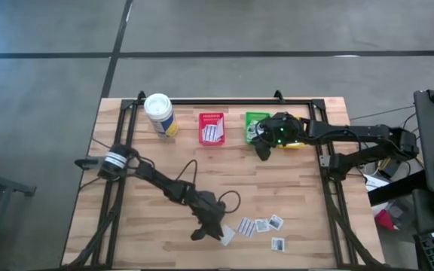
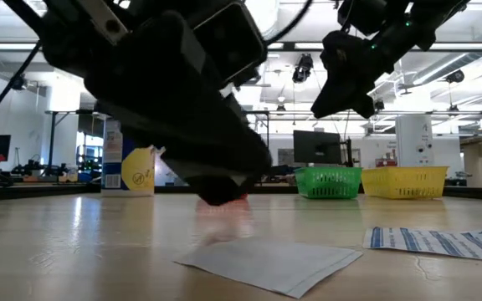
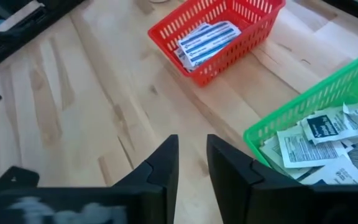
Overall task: Pick & Place First Aid Supplies
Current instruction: Put the blue bandage in the red bin
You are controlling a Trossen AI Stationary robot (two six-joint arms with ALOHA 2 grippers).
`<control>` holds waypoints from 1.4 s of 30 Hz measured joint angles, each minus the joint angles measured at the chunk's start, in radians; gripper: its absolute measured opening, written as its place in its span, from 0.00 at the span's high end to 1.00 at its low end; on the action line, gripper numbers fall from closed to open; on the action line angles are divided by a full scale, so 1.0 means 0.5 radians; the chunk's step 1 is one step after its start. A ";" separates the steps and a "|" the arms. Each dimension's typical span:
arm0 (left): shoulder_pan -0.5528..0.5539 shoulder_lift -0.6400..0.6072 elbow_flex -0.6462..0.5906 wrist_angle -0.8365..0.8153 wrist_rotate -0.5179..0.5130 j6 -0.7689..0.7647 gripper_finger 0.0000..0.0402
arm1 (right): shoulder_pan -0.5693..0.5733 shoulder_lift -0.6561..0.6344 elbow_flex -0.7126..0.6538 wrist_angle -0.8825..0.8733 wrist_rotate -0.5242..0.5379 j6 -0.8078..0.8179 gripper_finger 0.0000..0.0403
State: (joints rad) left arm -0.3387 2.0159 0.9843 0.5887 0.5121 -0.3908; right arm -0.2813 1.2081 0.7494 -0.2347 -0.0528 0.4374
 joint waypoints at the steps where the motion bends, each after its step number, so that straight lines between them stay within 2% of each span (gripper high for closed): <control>1: 0.009 0.019 0.029 0.010 0.053 0.000 0.80 | 0.000 -0.005 0.000 -0.002 0.001 0.000 0.80; 5: 0.056 0.109 0.069 -0.005 0.195 -0.004 0.80 | 0.000 -0.006 -0.001 -0.003 0.002 0.000 0.82; 11: 0.131 0.183 0.067 0.017 0.222 0.001 0.80 | 0.001 -0.006 -0.002 -0.009 0.002 0.000 0.83; 28: 0.102 0.183 0.117 -0.188 0.000 0.066 0.80 | 0.044 -0.006 -0.002 -0.014 0.002 0.000 0.79; 37: 0.064 0.188 0.434 -0.906 -0.086 0.457 0.87 | 0.044 -0.006 -0.003 -0.016 0.002 -0.001 0.82; 42: 0.063 0.185 0.600 -1.301 -0.208 0.619 0.89 | 0.044 -0.006 -0.003 -0.018 0.002 -0.008 0.83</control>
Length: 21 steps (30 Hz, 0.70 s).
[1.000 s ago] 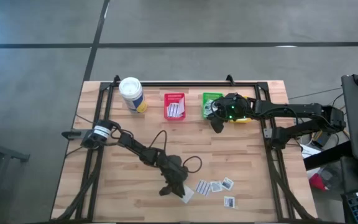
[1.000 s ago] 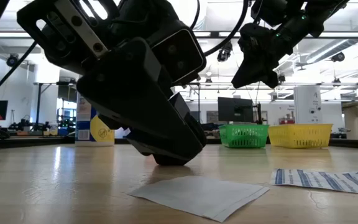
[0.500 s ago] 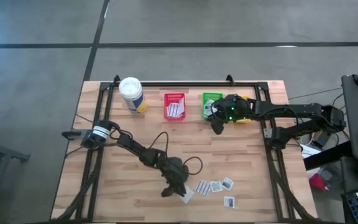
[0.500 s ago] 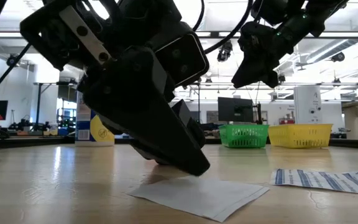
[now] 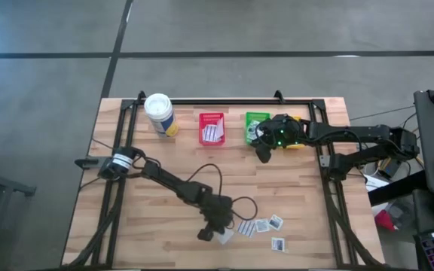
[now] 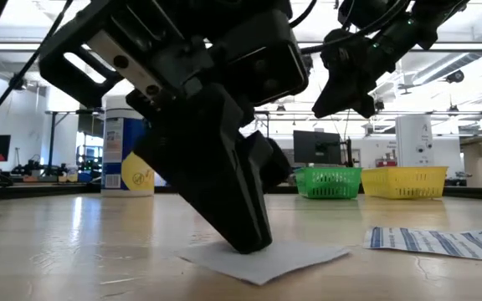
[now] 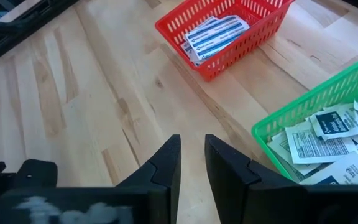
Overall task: Pick & Place First Aid Supplies
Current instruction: Put the blue bandage in the red bin
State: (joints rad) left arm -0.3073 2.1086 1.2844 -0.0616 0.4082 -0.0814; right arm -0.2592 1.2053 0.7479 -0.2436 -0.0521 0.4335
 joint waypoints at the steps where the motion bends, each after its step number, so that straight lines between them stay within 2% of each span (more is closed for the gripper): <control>1: 0.000 0.000 0.020 -0.049 -0.020 0.016 0.89 | 0.000 0.000 0.000 -0.001 0.000 0.000 0.82; 11: 0.016 -0.048 0.042 -0.216 -0.272 -0.034 0.90 | 0.120 0.000 0.000 -0.218 0.003 0.007 0.80; 21: 0.017 -0.189 0.036 -0.471 -0.873 -0.173 0.90 | 0.469 0.000 -0.001 -0.299 0.004 0.025 0.84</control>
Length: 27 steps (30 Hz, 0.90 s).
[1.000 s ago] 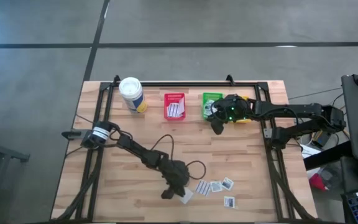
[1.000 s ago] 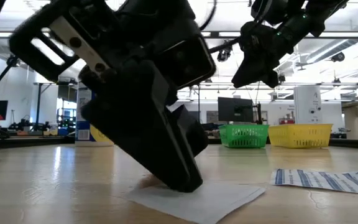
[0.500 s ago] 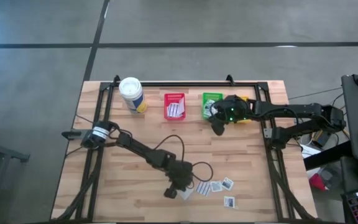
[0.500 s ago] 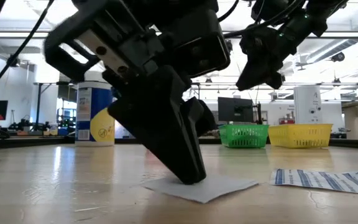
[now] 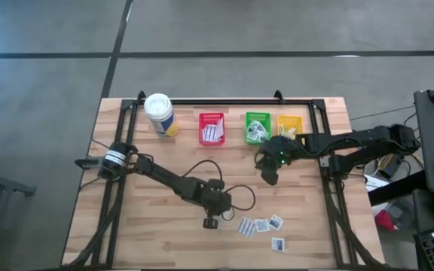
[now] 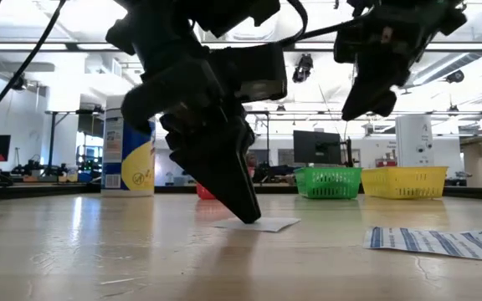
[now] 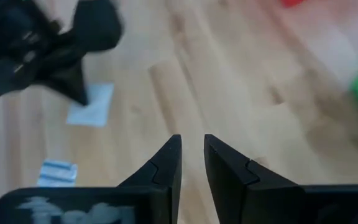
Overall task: Pick & Place First Aid Supplies
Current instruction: Put the blue bandage in the red bin
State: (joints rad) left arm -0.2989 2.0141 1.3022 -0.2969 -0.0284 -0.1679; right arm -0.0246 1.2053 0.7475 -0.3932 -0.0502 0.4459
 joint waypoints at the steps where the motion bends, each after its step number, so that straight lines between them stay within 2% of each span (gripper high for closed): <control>1: 0.000 -0.003 0.000 -0.012 -0.034 -0.011 0.90 | 0.038 0.000 0.000 -0.003 0.001 0.012 0.84; 5: 0.000 -0.006 -0.001 -0.038 -0.193 -0.085 0.90 | 0.194 0.000 0.000 -0.023 0.058 0.096 0.84; 11: 0.024 -0.006 -0.007 -0.044 -0.562 -0.313 0.90 | 0.400 0.000 -0.021 -0.042 0.215 0.242 0.82; 21: 0.098 -0.006 -0.061 0.001 -0.797 -0.560 0.90 | 0.565 0.021 -0.114 -0.004 0.575 0.467 0.81; 27: 0.098 -0.007 -0.033 0.074 -0.926 -0.508 0.90 | 0.565 0.078 -0.200 0.270 0.632 0.534 0.83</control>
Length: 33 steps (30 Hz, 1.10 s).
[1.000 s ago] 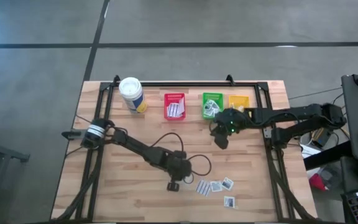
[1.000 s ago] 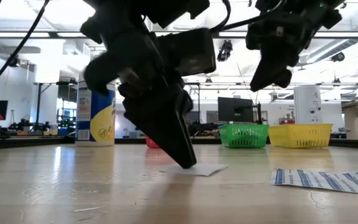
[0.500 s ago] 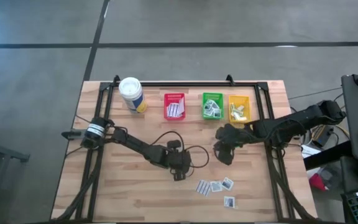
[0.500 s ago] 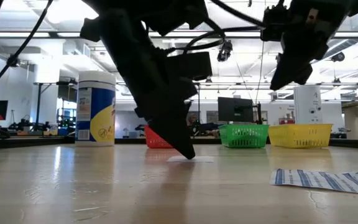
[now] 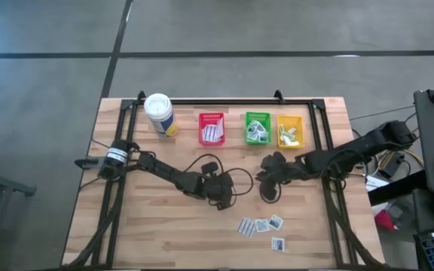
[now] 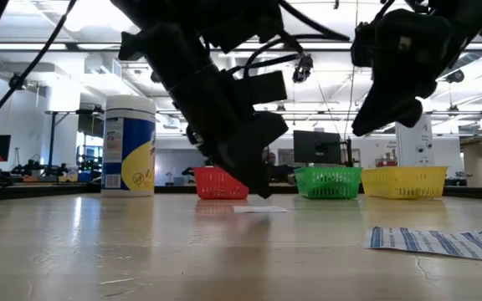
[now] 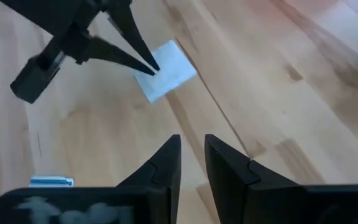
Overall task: Pick & Place First Aid Supplies
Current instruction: Put the blue bandage in the red bin
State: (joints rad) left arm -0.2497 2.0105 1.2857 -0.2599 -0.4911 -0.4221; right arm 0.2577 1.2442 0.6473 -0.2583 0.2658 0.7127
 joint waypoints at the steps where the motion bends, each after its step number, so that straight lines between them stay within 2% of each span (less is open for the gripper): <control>1: -0.001 -0.001 0.007 -0.006 -0.001 0.022 0.90 | 0.000 0.010 -0.016 0.051 0.000 -0.004 0.83; 6: -0.022 -0.067 0.013 -0.025 0.001 0.113 0.90 | -0.001 0.079 -0.031 0.223 0.047 -0.027 0.80; 12: -0.055 -0.156 -0.018 -0.225 0.004 0.116 0.90 | -0.028 0.149 -0.031 0.333 0.100 -0.042 0.74; 16: -0.072 -0.168 -0.117 -0.124 0.055 0.099 0.90 | -0.064 0.253 -0.029 0.460 0.103 -0.049 0.71; 22: -0.076 -0.167 -0.348 0.288 0.124 0.094 0.90 | -0.138 0.409 -0.031 0.635 0.104 -0.049 0.69; 33: -0.078 -0.178 -0.530 0.536 0.124 0.053 0.90 | -0.253 0.636 -0.031 0.962 0.054 -0.025 0.69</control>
State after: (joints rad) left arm -0.2886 1.9213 1.0207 0.0081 -0.4294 -0.3955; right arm 0.1314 1.5623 0.6317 0.2227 0.2929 0.7002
